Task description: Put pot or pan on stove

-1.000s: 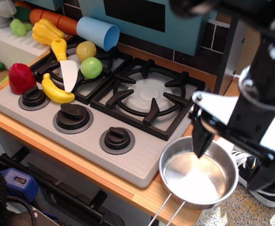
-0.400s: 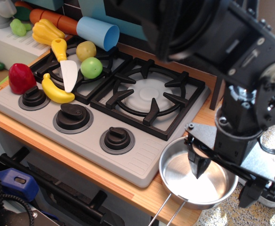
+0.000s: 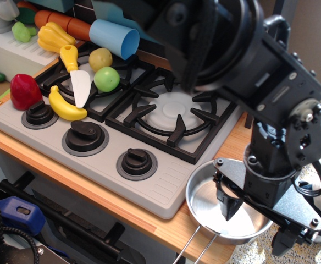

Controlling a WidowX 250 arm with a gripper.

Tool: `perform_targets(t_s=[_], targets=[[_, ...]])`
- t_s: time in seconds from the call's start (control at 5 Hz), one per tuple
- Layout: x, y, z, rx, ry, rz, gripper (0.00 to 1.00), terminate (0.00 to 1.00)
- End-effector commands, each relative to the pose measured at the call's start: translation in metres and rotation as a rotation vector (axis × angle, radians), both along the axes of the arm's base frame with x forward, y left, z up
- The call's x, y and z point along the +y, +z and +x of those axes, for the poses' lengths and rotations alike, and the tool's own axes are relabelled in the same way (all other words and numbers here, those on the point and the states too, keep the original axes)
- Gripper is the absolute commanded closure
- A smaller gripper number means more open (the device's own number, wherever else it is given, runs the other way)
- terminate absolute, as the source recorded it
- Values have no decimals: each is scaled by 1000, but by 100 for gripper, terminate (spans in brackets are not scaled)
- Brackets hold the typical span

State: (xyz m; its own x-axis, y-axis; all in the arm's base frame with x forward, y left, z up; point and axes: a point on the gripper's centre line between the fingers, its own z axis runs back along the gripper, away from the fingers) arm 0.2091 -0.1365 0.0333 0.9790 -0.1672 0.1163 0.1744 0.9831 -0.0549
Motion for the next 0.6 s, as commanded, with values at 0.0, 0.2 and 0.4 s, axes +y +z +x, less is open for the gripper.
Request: perform_targets(t_s=[0.0, 0.2, 0.4], targets=[[3, -8, 6, -37, -26, -25, 0, 0], [1, -16, 5, -59, -12, -1, 0, 0], [-1, -17, 6, -67, -10, 2, 100, 0]])
